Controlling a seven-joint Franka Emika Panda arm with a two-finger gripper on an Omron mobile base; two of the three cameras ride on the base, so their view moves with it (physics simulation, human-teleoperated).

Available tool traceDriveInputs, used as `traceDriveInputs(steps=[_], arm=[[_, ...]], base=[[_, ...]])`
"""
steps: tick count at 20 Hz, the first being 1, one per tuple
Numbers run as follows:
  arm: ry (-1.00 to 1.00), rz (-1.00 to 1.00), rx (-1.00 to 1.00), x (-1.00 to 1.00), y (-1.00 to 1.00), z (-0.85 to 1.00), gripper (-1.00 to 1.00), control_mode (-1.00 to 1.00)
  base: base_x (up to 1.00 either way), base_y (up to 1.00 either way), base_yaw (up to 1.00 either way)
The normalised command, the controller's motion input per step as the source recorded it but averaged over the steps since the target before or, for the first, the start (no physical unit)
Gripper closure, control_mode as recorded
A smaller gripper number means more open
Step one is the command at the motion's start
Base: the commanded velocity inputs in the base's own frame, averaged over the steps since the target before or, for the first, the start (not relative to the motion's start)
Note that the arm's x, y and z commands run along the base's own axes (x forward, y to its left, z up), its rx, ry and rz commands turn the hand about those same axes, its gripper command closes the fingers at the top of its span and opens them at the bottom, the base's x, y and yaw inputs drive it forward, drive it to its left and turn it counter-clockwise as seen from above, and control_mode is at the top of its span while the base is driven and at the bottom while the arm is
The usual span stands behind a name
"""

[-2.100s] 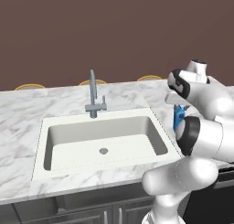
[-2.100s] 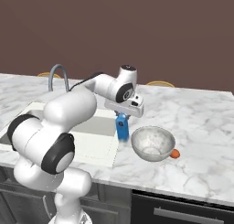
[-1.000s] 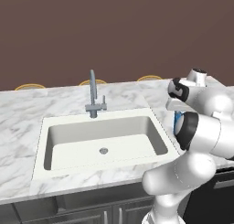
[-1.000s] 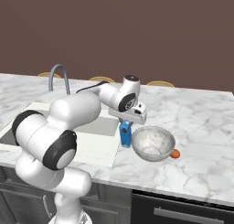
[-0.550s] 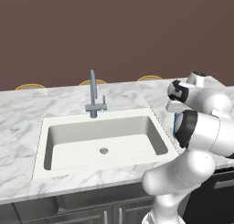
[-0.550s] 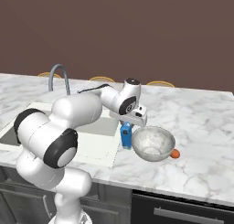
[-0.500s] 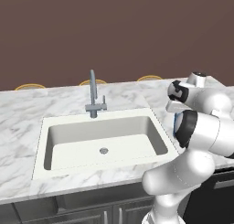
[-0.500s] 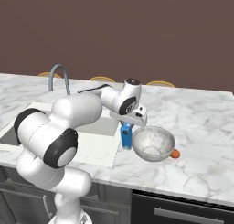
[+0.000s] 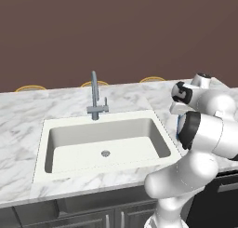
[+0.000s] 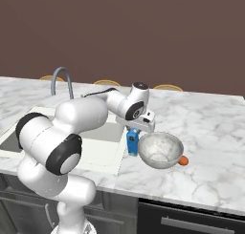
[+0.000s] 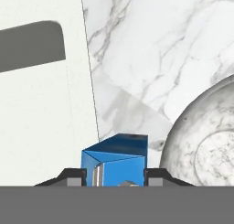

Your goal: Gather the eggs and milk located in the vicinity of the sink area and place them right next to the bowl.

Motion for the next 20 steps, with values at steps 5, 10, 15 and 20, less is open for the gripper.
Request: traceDriveInputs(steps=[5,10,15,20], arm=[[-0.01,0.0,0.0,0.0,0.0,-0.01,1.0,-1.0],[0.0,0.0,0.0,0.0,0.0,0.0,-1.0,-1.0],[0.0,0.0,0.0,0.0,0.0,0.0,-1.0,-1.0],[0.0,0.0,0.0,0.0,0.0,0.0,-1.0,-1.0]], base=[[0.0,0.0,0.0],[0.0,0.0,0.0],[0.0,0.0,0.0],[0.0,0.0,0.0]])
